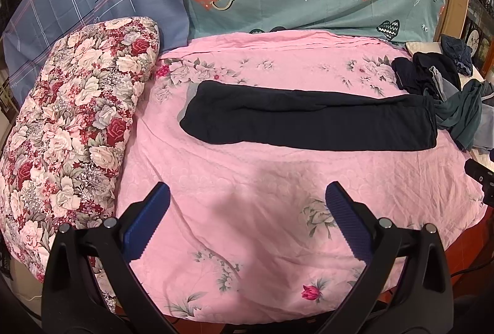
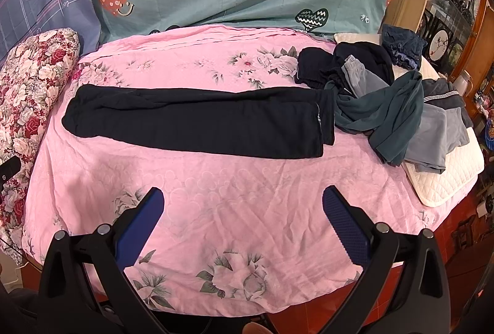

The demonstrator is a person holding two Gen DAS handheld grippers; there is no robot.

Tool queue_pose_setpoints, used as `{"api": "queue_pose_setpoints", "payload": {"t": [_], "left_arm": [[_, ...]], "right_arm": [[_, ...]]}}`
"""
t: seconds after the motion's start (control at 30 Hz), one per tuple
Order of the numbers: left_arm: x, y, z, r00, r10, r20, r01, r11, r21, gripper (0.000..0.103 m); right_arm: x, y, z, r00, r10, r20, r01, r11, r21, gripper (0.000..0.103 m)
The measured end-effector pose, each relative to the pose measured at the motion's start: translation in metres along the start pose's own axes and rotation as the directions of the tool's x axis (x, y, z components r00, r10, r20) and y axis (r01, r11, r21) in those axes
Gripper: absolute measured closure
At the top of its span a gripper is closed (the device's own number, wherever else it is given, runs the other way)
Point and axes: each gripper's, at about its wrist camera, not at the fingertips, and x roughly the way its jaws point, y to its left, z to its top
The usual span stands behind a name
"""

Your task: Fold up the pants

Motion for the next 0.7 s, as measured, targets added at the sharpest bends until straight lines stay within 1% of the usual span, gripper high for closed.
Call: {"api": "queue_pose_setpoints", "payload": {"t": [0.7], "left_arm": [[-0.001, -0.0016, 0.0005, 1.0, -0.001, 0.005, 0.001, 1.0, -0.003, 0.002]], "right_arm": [[0.0006, 0.0002, 0.0004, 1.0, -0.001, -0.002, 0.001, 1.0, 0.001, 0.001]]}}
